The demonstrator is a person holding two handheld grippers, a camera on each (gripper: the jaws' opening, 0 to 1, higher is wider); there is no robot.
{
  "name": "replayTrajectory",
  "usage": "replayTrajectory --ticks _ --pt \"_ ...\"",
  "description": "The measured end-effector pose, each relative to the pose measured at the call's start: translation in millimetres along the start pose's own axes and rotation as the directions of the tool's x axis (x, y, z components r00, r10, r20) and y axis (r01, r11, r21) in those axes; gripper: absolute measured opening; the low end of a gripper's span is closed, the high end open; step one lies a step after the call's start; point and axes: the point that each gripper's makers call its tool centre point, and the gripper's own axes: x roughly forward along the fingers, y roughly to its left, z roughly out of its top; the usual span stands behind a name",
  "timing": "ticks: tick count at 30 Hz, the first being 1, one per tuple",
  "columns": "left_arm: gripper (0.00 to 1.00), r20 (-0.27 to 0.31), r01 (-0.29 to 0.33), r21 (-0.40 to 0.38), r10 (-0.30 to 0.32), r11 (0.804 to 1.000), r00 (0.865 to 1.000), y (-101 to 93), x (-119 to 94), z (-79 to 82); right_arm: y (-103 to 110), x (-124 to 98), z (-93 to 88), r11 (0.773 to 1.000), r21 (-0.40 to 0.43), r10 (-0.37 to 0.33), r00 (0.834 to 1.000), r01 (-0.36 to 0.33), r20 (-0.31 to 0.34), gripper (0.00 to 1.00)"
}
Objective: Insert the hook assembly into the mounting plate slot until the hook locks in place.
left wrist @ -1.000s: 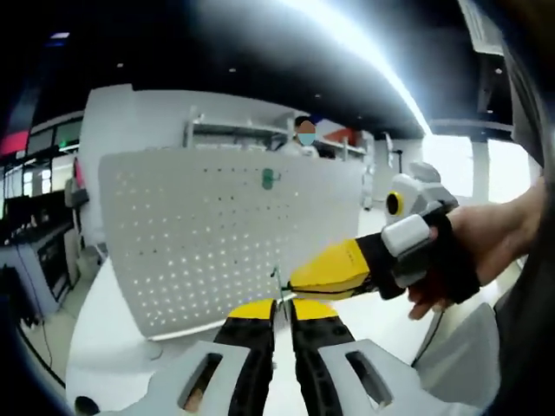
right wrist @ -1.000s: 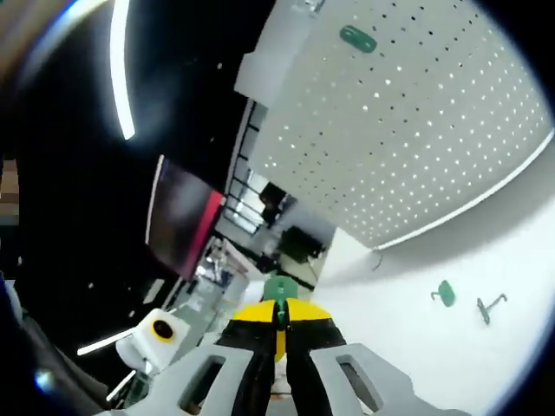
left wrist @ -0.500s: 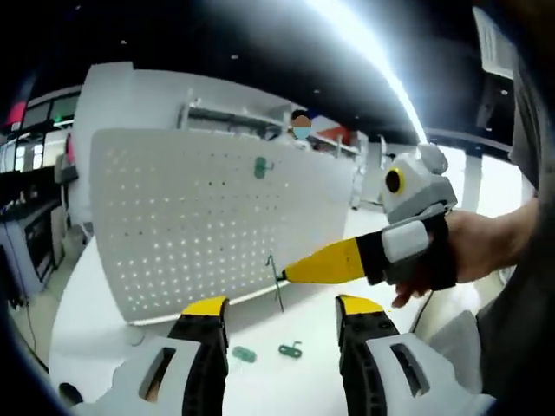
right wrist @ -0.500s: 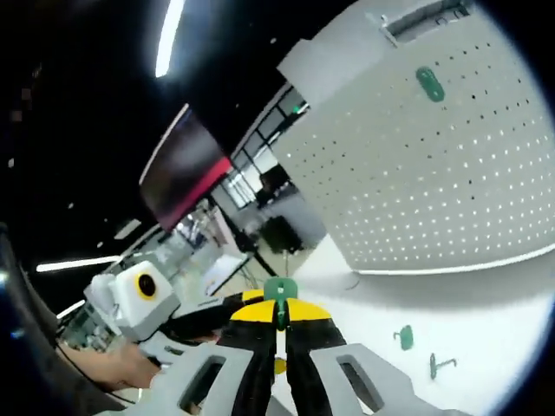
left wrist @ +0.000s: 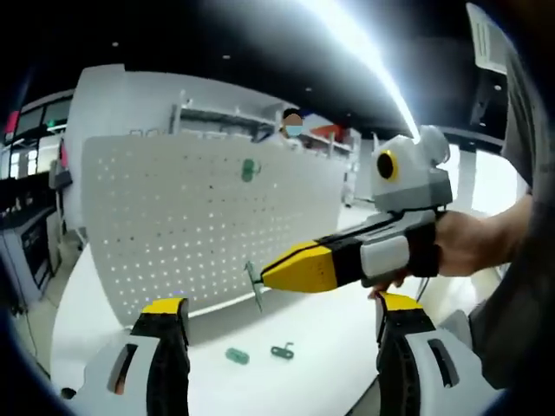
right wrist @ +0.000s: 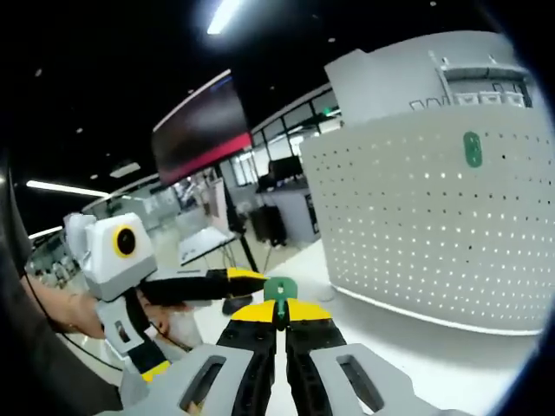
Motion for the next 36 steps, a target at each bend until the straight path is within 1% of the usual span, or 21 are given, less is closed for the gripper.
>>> replayTrajectory --ticks 2,8,11,13,17,20,23,26,27,28,30,31,34,35,36 --pt "0.92 0.006 0.003 -0.006 -0.003 1.000 1.000 -0.9 0 2.8 -1 0 0.7 1.000 -0.022 -0.005 1.000 0.005 0.001 0.00" --pt "0.98 0.016 0.015 -0.032 -0.014 0.999 1.000 -4.2 1 6.0 -4 -1 3.4 0.998 -0.057 -0.021 1.000 0.021 0.003 0.00" --pt "1.00 0.022 0.016 -0.044 -0.016 0.999 1.000 -5.3 1 7.9 -8 0 7.7 0.995 -0.090 -0.037 0.999 0.038 0.015 0.00" --pt "1.00 0.050 0.015 -0.050 -0.013 0.999 0.999 -6.1 0 13.7 -10 0 11.0 0.993 -0.107 -0.050 0.998 0.052 0.026 0.00" --pt "1.00 0.042 0.002 -0.033 -0.001 0.999 0.999 -4.7 0 14.2 -19 1 20.2 0.988 -0.121 -0.090 0.994 0.097 0.061 0.00" --pt "1.00 0.040 -0.012 -0.042 0.014 0.999 0.999 -2.2 -1 14.0 -30 0 32.6 0.975 -0.157 -0.143 0.984 0.159 0.110 0.00" --pt "1.00 0.029 -0.033 -0.052 0.034 0.998 0.999 2.4 -2 10.8 -39 0 39.1 0.968 -0.159 -0.175 0.976 0.195 0.132 0.00" --pt "1.00 0.008 -0.056 -0.065 0.057 0.996 0.998 9.4 -4 5.1 -51 -1 44.6 0.956 -0.170 -0.214 0.965 0.239 0.152 0.00" --pt "1.00 0.006 -0.062 -0.069 0.063 0.996 0.998 11.2 -5 4.5 -57 -2 48.5 0.948 -0.175 -0.238 0.957 0.266 0.168 0.00" --pt "1.00 0.004 -0.071 -0.071 0.071 0.995 0.997 13.5 -6 3.9 -59 -3 49.7 0.945 -0.176 -0.244 0.954 0.274 0.173 0.00" --pt "1.00 -0.003 -0.087 -0.072 0.087 0.994 0.996 17.6 -7 2.7 -72 -5 56.1 0.931 -0.184 -0.279 0.940 0.315 0.196 0.00" --pt "1.00 -0.004 -0.089 -0.072 0.089 0.993 0.996 18.6 -8 2.4 -73 -5 57.0 0.930 -0.185 -0.283 0.939 0.319 0.198 0.00" --pt "1.00 -0.012 -0.106 -0.072 0.106 0.992 0.994 22.7 -10 1.2 -88 -6 65.2 0.912 -0.197 -0.317 0.922 0.361 0.221 0.00" --pt "1.00 -0.014 -0.110 -0.074 0.109 0.991 0.994 23.9 -10 0.9 -92 -6 66.7 0.910 -0.194 -0.323 0.920 0.367 0.224 0.00" --pt "1.00 -0.014 -0.109 -0.080 0.108 0.991 0.994 24.4 -11 0.8 -98 -7 69.8 0.904 -0.192 -0.335 0.913 0.381 0.234 0.00"
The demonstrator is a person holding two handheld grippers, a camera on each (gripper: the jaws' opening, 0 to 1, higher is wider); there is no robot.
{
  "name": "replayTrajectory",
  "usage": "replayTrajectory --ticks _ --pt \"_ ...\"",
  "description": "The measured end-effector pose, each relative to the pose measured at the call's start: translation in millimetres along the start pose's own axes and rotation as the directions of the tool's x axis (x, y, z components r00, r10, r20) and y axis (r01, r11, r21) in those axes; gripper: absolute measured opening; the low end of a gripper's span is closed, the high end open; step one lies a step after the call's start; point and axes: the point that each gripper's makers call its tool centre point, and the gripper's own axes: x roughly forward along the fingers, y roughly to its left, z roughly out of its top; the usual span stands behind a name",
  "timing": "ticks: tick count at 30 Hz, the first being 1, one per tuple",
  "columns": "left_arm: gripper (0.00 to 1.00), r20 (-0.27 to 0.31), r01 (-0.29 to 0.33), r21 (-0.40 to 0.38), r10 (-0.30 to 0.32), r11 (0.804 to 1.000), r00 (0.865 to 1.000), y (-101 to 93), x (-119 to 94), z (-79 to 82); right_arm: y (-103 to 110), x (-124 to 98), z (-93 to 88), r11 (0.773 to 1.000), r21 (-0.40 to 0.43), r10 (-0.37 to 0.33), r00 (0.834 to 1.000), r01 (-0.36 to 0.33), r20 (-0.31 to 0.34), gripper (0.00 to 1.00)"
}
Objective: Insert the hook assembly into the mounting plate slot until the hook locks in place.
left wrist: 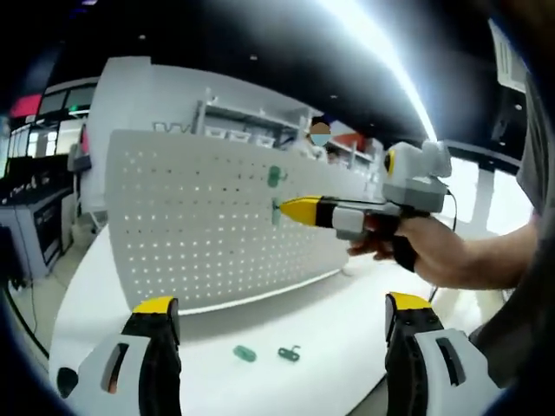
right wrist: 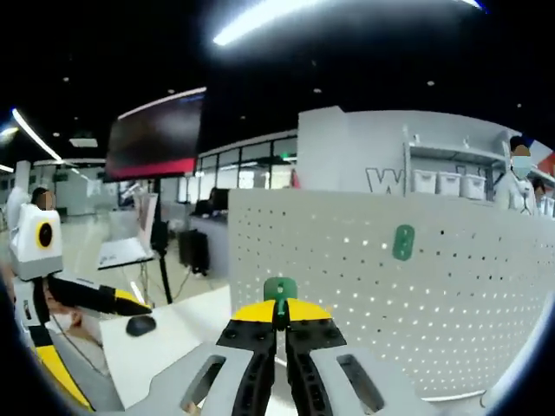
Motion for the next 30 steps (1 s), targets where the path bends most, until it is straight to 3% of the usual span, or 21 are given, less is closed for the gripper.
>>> replayTrajectory --ticks 3,12,19,24,30 --pt "1.00 0.000 0.007 -0.038 -0.007 0.999 1.000 0.4 0 0.2 -14 2 2.2 0.999 -0.013 -0.032 0.999 0.032 0.010 0.00" --pt "1.00 0.020 0.026 -0.029 -0.025 0.999 0.999 -3.1 0 4.4 -59 3 9.2 0.990 -0.049 -0.132 0.990 0.134 0.044 0.00" --pt "1.00 0.001 0.020 -0.029 -0.020 0.999 1.000 -2.7 -1 -3.2 -96 6 10.3 0.979 -0.076 -0.185 0.981 0.190 0.064 0.00" --pt "0.99 -0.010 0.009 -0.027 -0.009 1.000 1.000 0.8 -3 -6.2 -128 6 10.1 0.964 -0.095 -0.243 0.968 0.248 0.062 0.00" --pt "0.98 -0.005 0.000 -0.048 0.000 0.999 1.000 7.8 -3 -5.0 -149 4 9.0 0.951 -0.090 -0.289 0.955 0.294 0.067 0.00"
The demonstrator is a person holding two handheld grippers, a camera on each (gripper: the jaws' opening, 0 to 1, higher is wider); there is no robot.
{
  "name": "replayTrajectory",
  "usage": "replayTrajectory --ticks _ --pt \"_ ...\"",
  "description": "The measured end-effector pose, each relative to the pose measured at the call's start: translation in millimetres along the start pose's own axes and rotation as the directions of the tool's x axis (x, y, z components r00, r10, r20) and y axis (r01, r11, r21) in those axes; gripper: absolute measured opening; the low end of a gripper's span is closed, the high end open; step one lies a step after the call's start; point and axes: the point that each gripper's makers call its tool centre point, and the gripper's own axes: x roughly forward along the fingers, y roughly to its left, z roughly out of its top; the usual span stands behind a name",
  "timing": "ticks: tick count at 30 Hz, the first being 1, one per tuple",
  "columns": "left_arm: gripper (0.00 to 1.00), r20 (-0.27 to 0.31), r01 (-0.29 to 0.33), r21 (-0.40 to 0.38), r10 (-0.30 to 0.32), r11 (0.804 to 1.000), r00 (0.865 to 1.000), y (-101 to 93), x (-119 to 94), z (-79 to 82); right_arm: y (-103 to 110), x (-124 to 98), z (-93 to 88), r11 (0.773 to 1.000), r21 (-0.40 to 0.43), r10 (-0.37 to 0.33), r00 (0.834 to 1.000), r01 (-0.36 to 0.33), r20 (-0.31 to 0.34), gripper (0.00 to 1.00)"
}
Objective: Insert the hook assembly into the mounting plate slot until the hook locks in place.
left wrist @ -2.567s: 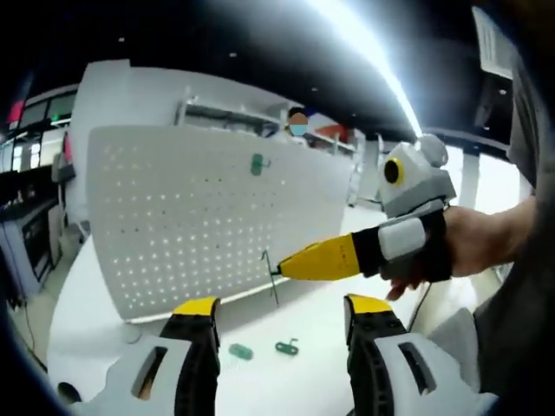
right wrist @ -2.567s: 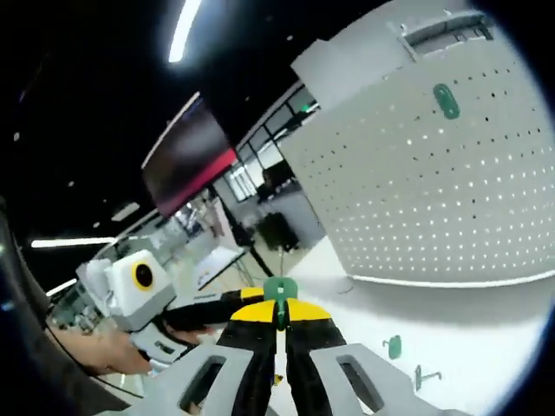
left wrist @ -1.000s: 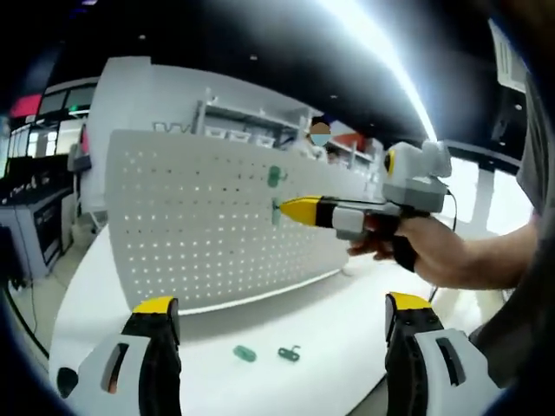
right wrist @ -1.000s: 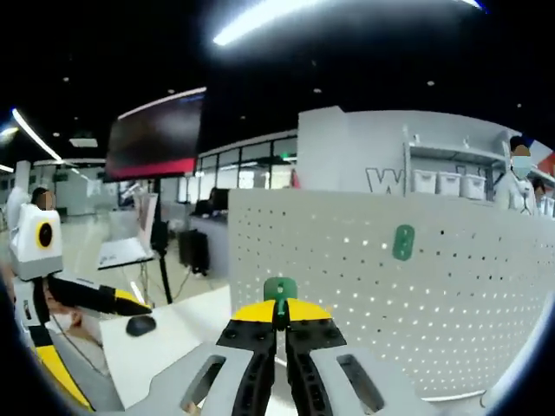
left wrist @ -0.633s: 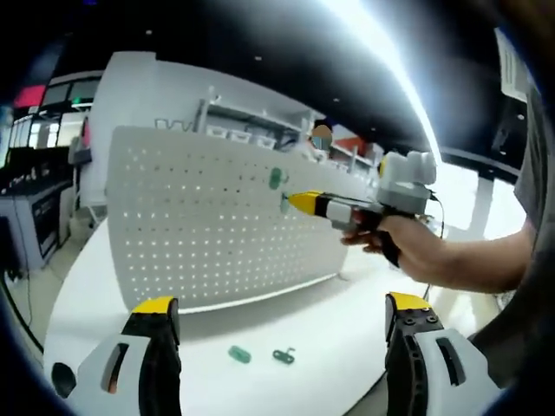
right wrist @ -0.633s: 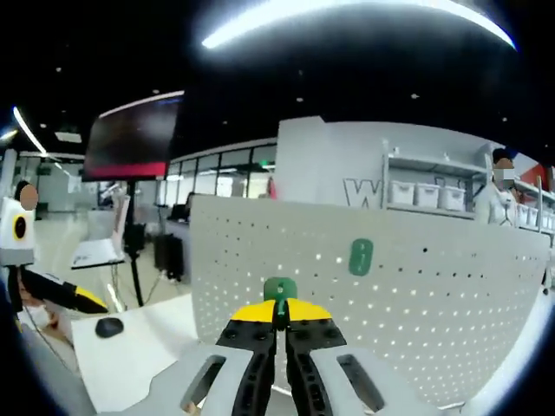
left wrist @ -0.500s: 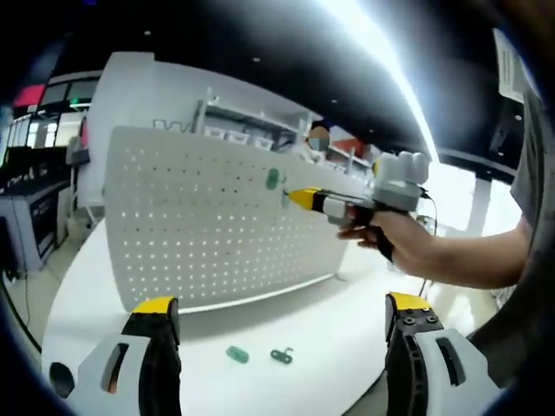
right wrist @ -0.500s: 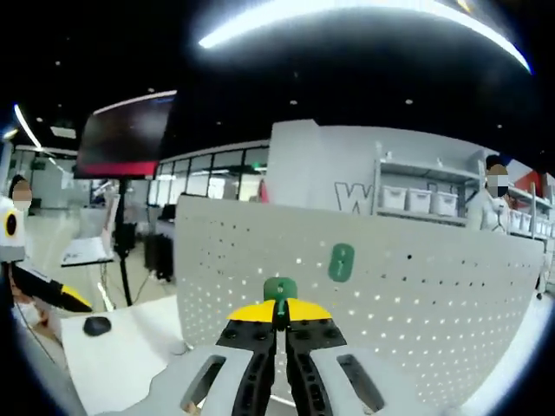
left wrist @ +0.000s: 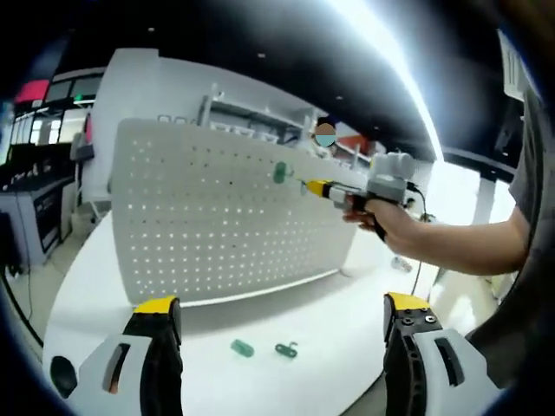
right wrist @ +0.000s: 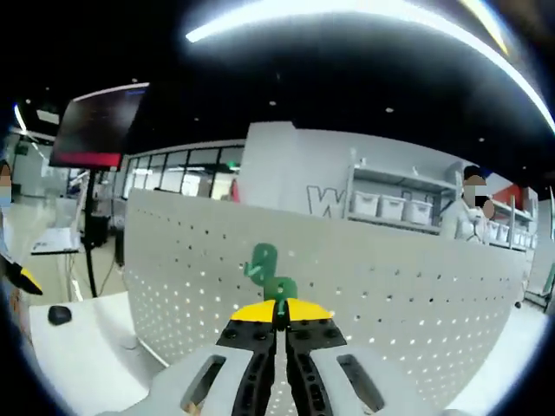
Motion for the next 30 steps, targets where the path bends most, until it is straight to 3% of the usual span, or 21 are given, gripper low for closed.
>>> replayTrajectory --ticks 17,21,30 --pt "0.97 -0.005 -0.024 -0.008 0.024 1.000 1.000 7.8 0 -0.4 -39 11 11.4 0.994 -0.001 -0.110 0.993 0.110 0.032 0.00" --pt "0.94 -0.004 -0.032 -0.010 0.032 0.999 0.999 9.8 -1 -0.3 -44 14 18.2 0.991 -0.015 -0.129 0.991 0.130 0.048 0.00" --pt "0.93 -0.005 -0.045 -0.014 0.045 0.999 0.999 14.3 -1 -0.6 -44 17 17.9 0.987 0.052 -0.157 0.986 0.154 0.058 0.00"
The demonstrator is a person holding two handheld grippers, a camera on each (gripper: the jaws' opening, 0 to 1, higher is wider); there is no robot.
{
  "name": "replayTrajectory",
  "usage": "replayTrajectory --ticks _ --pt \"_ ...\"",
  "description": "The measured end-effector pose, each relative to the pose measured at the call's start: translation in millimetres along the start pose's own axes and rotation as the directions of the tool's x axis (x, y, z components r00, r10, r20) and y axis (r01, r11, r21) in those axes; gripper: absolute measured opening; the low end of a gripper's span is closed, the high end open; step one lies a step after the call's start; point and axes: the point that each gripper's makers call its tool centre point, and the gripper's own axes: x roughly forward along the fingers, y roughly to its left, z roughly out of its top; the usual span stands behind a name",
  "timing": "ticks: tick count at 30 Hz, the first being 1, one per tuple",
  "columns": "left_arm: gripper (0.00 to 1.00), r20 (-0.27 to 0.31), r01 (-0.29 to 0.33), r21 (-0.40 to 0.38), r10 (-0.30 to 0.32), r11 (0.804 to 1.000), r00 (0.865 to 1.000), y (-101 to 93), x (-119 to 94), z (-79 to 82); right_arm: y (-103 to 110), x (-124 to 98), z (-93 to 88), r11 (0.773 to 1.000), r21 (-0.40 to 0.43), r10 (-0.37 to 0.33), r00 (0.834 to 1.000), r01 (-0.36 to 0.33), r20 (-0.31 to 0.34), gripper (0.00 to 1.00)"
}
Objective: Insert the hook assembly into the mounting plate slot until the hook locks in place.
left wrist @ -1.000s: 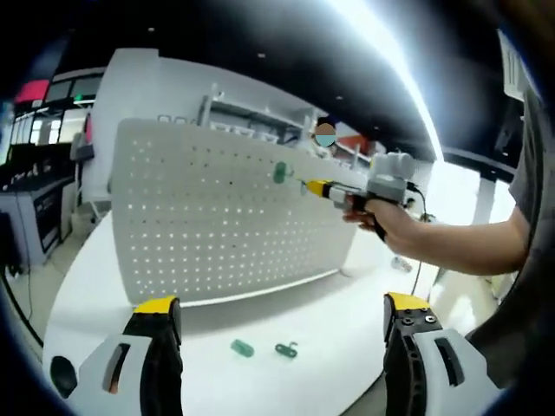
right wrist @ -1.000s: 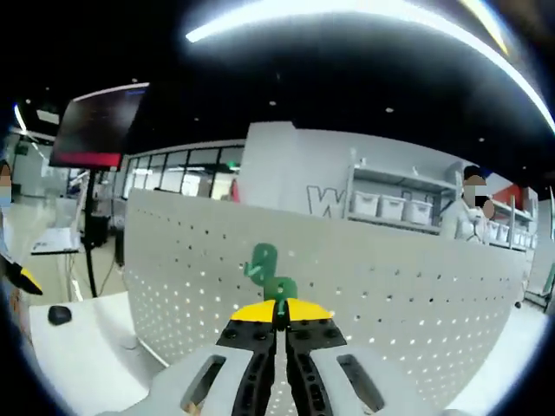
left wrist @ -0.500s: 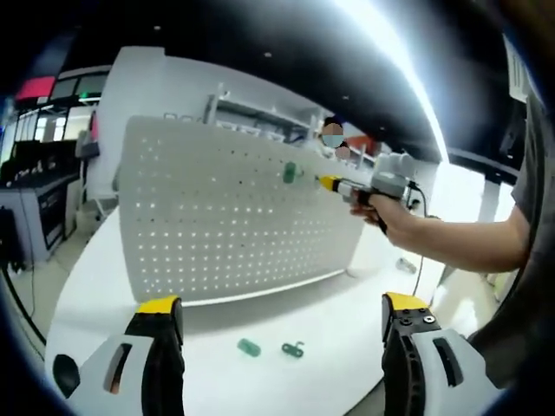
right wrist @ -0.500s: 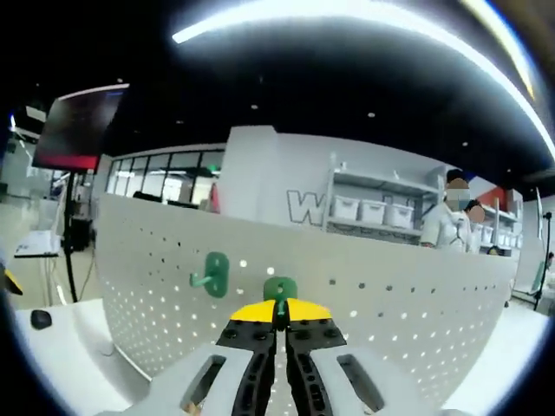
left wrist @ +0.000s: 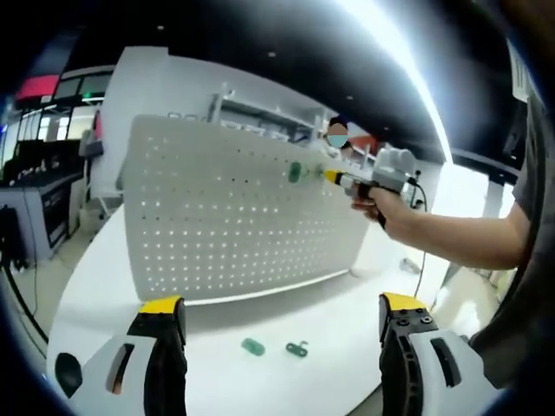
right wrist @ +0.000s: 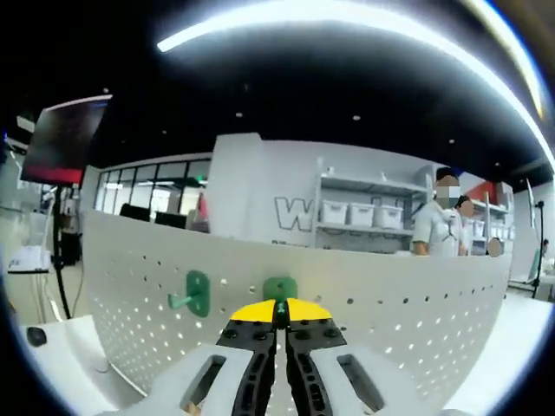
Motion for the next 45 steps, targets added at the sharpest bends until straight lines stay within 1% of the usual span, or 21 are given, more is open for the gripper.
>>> replayTrajectory --ticks 4,7,12,15,17,21,23,27,31,32,34,35,39,42,45 --pt "0.93 -0.004 -0.002 -0.002 0.002 1.000 1.000 1.2 0 -1.4 -1 0 -4.3 1.000 0.012 -0.012 1.000 0.012 -0.003 0.00" --pt "0.93 -0.006 -0.002 -0.001 0.002 1.000 1.000 1.6 0 -1.7 -3 1 -9.5 0.998 0.054 -0.020 1.000 0.020 -0.001 0.00" --pt "0.93 -0.010 -0.007 -0.003 0.007 1.000 1.000 4.1 0 -2.4 -3 4 -9.8 0.999 0.045 -0.026 1.000 0.026 0.001 0.00" --pt "0.93 -0.020 -0.008 -0.005 0.008 1.000 1.000 5.0 1 -4.4 -3 4 -10.6 0.998 0.054 -0.035 0.999 0.035 -0.001 0.00" --pt "0.93 -0.023 -0.009 -0.005 0.009 1.000 1.000 5.4 1 -6.0 -2 5 -11.3 0.998 0.039 -0.040 0.999 0.040 -0.003 0.00" --pt "0.92 -0.032 -0.005 -0.004 0.005 1.000 0.999 3.3 2 -9.2 -2 5 -11.7 0.998 0.040 -0.051 0.999 0.051 -0.003 0.00" --pt "0.92 -0.037 -0.001 -0.002 0.001 1.000 0.999 1.7 2 -11.0 -2 5 -11.6 0.998 0.028 -0.057 0.998 0.057 -0.009 0.00" --pt "0.92 -0.044 0.001 0.004 -0.001 1.000 0.999 0.5 1 -12.9 -3 5 -13.0 0.996 0.060 -0.062 0.998 0.063 -0.026 0.01" --pt "0.92 -0.046 0.000 0.006 0.000 1.000 0.999 0.4 -1 -14.3 -3 6 -14.8 0.997 0.045 -0.058 0.997 0.060 -0.046 0.01" --pt "0.92 -0.049 -0.002 0.009 0.003 1.000 0.999 0.7 -2 -14.8 -3 6 -15.6 0.997 0.045 -0.056 0.997 0.059 -0.054 0.01" --pt "0.92 -0.051 -0.005 0.009 0.005 1.000 0.999 1.4 -3 -15.6 -2 6 -17.3 0.996 0.061 -0.056 0.996 0.060 -0.065 0.08" --pt "0.92 -0.052 -0.007 0.008 0.007 1.000 0.999 1.9 -4 -15.8 -2 6 -17.3 0.996 0.062 -0.055 0.996 0.059 -0.065 0.10" --pt "0.91 -0.048 -0.009 0.009 0.010 1.000 0.999 1.4 -5 -14.9 3 3 -12.6 0.998 0.046 -0.039 0.998 0.042 -0.055 0.09" --pt "0.92 -0.047 -0.010 0.009 0.010 1.000 0.999 1.1 -6 -15.2 7 1 -8.9 1.000 0.013 -0.028 0.998 0.029 -0.048 0.09" --pt "0.92 -0.047 -0.014 0.008 0.014 1.000 0.999 0.9 -7 -15.6 3 -4 -10.5 0.998 0.041 -0.041 0.997 0.043 -0.061 0.10"
